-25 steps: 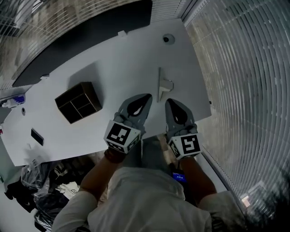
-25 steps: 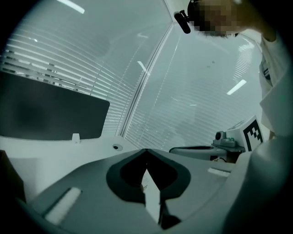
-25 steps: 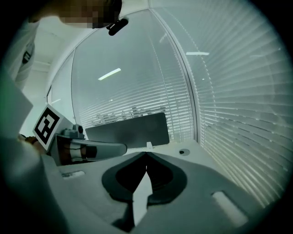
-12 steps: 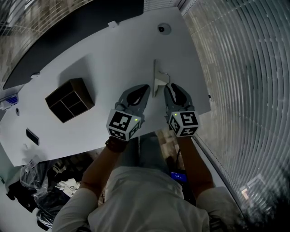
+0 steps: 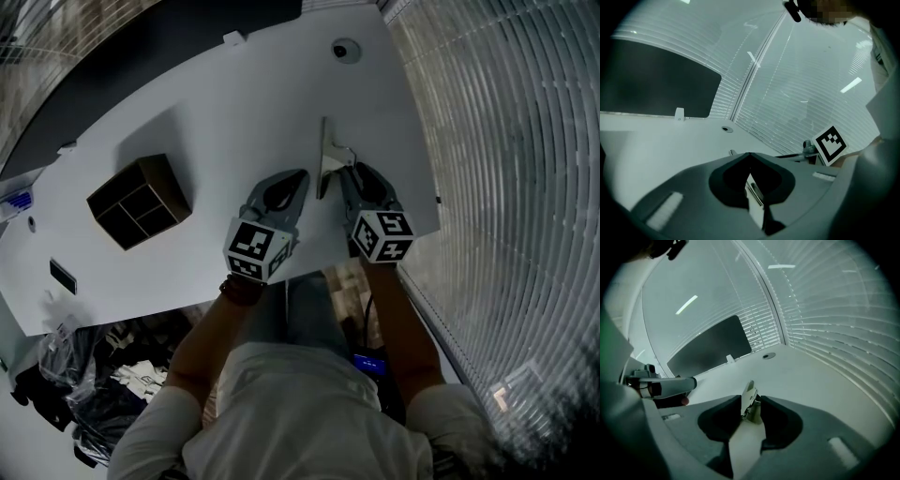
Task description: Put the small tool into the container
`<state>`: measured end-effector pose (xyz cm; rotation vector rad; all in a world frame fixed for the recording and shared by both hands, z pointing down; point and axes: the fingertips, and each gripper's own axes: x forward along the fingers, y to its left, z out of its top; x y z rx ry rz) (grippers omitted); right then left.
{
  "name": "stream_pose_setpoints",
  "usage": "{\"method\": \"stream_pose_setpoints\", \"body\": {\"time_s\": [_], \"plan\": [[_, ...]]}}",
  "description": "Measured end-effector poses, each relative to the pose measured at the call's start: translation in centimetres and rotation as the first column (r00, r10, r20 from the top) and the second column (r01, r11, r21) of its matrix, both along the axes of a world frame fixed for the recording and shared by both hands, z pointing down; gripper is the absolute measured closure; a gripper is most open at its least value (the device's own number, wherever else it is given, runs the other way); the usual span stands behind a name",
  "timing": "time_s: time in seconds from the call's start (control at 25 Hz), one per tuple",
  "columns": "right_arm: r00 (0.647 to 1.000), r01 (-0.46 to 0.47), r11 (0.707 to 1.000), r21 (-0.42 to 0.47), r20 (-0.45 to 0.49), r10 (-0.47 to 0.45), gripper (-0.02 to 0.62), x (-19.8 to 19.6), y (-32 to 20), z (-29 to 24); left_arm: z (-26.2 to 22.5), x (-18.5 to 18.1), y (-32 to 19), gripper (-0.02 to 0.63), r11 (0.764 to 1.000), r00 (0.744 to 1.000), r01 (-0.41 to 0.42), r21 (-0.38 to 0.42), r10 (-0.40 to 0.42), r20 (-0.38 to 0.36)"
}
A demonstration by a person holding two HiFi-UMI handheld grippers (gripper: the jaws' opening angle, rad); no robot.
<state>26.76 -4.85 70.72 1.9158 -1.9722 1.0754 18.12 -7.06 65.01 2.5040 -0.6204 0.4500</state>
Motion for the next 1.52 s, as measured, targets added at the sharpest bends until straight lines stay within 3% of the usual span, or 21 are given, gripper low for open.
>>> {"method": "stream_pose_setpoints", "body": {"time_s": [0.88, 1.52], "plan": [[0.998, 0.055, 0.998, 0.000, 0.035, -0.055, 0.499, -0.5, -1.2, 0.8, 0.2, -0.7, -0.6, 0.603, 0.999, 0.999, 0.029, -0.029, -0.029, -0.017], [0.990, 0.145, 0.987, 0.077, -0.011, -0.144, 0.578, -3.5, -2.7, -1.7, -0.5, -2.8, -1.1, 0.603, 0.998, 0.998, 0.057, -0.020, -0.057, -0.019]]}}
